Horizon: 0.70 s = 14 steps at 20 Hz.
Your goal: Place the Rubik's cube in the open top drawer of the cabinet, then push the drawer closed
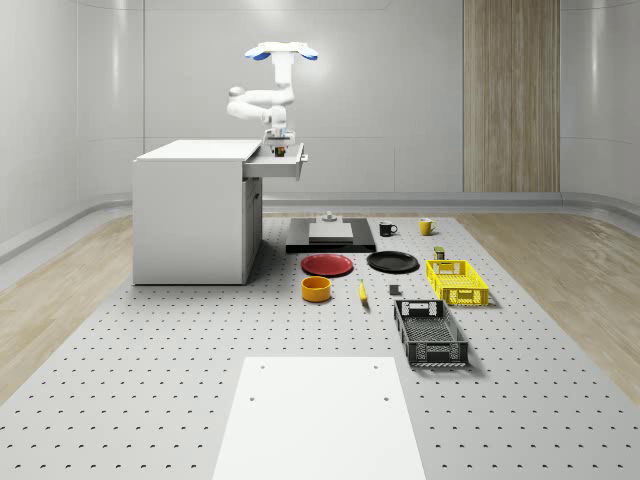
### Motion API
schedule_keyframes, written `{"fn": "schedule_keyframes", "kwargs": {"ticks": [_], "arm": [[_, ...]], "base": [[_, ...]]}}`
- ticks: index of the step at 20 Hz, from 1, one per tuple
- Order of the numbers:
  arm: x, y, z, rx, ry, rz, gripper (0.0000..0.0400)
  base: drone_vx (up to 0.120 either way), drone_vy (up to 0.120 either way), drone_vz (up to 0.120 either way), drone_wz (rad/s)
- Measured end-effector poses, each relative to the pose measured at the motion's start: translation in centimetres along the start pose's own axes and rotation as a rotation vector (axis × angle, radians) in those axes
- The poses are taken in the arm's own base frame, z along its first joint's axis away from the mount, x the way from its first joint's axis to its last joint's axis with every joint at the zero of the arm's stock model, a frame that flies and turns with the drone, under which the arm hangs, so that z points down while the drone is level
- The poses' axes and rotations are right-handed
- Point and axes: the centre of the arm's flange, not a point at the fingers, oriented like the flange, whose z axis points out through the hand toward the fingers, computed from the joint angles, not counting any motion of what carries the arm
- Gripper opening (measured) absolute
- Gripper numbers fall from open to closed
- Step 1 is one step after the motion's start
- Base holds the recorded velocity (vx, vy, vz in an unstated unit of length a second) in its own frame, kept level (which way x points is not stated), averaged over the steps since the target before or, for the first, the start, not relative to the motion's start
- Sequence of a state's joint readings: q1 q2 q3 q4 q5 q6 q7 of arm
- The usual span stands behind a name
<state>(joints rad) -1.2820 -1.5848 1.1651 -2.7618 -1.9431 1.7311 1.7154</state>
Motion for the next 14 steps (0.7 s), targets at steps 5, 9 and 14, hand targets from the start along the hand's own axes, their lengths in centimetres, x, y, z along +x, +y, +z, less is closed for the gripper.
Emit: {"fn": "schedule_keyframes", "kwargs": {"ticks": [5,9,14], "arm": [[0.0,0.0,1.5,0.000,0.000,0.000,0.0325],[0.0,0.0,2.1,0.000,0.000,0.000,0.0365],[0.0,0.0,1.3,0.000,0.000,0.000,0.0390]], "base": [[0.000,0.000,0.000,0.000],[0.000,0.000,0.000,0.000],[0.000,0.000,0.000,0.000]]}}
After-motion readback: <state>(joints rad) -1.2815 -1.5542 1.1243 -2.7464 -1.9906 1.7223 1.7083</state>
